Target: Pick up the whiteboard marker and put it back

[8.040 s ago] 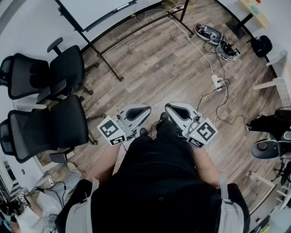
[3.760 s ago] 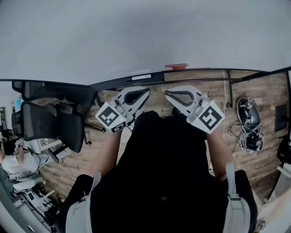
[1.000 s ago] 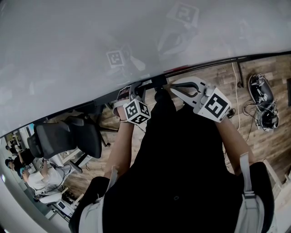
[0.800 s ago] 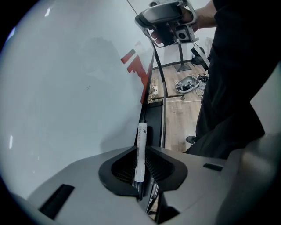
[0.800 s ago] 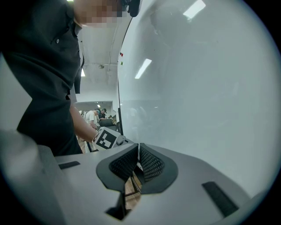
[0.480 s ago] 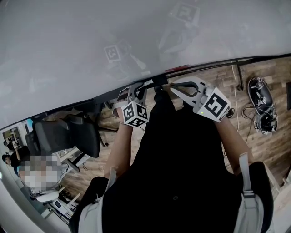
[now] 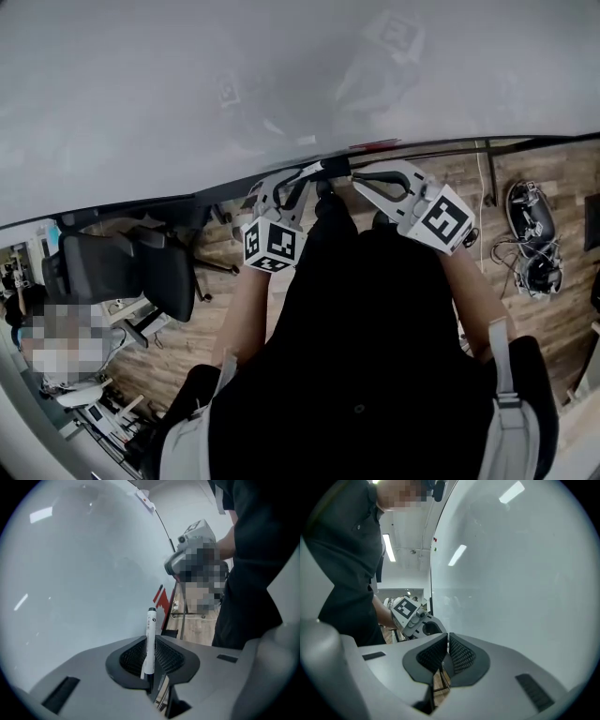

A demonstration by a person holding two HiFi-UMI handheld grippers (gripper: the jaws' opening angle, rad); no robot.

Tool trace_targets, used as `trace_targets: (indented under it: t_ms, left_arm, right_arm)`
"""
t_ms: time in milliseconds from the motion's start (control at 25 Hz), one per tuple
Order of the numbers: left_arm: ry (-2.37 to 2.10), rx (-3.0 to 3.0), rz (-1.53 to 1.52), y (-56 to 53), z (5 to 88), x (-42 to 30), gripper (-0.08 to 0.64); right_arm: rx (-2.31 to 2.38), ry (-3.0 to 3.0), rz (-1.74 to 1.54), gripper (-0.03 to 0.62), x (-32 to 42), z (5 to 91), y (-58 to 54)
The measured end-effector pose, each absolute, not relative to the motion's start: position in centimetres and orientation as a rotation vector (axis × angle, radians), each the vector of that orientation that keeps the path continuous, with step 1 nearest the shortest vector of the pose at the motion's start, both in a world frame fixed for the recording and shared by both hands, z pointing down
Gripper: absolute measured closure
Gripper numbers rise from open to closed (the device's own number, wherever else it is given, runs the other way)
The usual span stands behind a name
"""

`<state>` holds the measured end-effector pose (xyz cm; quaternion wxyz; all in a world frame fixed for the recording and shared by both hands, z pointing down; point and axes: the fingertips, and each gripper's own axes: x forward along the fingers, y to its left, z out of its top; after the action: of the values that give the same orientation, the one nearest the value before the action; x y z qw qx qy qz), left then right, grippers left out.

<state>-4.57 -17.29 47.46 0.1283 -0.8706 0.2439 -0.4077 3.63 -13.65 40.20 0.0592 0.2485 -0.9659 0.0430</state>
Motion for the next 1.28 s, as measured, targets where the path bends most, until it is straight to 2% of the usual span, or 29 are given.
trace_targets:
  t_ms: [280,720,840,1000,1280]
  left_arm:
    - [0.837,-2.653,-0.955,-16.5,42.3,-5.1,0.491]
    - [1.035,-2.890,-0.381,-15.3,33.4,-6.7,0.491]
    - [1.027,-2.944,-0.248,-14.9,32.5,-7.0,0.491]
    - [0.933,-3.048,0.095,-14.1,31.0,-7.7,0.491]
    - [0.902,-3.112,0.255,-13.8,31.5,-8.2,0.491]
  right_arm:
    - [0.733,-2.971,0.088,0.571,3.0,38.6,-13.9]
    - [0.685,-3.027,0.063,0.571,1.3,36.3,-14.0]
    - [0.667,-3.044,0.042,0.571,0.8,35.9,-13.9]
    - [0.667,-3.052,0.062,0.571,0.2,35.7,-13.9]
    - [0.657,-3.044,0.077,0.571,0.3,36.2,-13.9]
